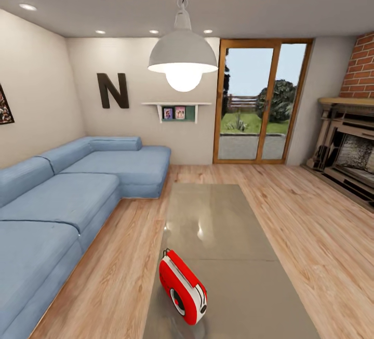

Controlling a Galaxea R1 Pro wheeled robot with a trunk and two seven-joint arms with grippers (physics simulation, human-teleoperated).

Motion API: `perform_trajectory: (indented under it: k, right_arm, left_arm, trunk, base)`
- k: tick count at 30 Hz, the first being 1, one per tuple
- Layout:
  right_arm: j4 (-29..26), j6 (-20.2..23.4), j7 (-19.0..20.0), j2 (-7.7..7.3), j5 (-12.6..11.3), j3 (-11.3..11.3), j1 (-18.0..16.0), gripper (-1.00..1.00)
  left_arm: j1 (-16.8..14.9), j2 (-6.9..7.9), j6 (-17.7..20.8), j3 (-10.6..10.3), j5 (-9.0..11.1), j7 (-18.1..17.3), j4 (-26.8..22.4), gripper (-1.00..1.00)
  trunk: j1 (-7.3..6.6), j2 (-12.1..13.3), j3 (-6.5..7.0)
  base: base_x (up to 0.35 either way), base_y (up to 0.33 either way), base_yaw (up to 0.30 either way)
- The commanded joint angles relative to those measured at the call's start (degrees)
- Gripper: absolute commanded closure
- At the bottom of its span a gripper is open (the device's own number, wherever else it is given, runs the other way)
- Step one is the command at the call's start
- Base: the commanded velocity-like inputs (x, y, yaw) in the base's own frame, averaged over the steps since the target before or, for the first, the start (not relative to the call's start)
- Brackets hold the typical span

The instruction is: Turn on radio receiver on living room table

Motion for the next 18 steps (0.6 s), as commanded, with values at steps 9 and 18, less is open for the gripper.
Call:
perform_trajectory:
  k: [9,18]
  right_arm:
    - [0.0,0.0,0.0,0.0,0.0,0.1,0.0,-1.0]
    - [0.0,0.0,0.0,0.0,-0.1,0.0,0.0,-1.0]
  left_arm:
    - [0.0,0.0,0.0,0.0,0.0,0.0,0.0,-1.0]
    - [0.0,0.0,0.0,0.0,0.0,0.0,0.0,-1.0]
  trunk:
    - [-1.98,3.6,1.62]
    - [-3.96,7.2,3.24]
  base:
    - [0.0,0.0,0.0]
    - [0.0,0.0,0.0]
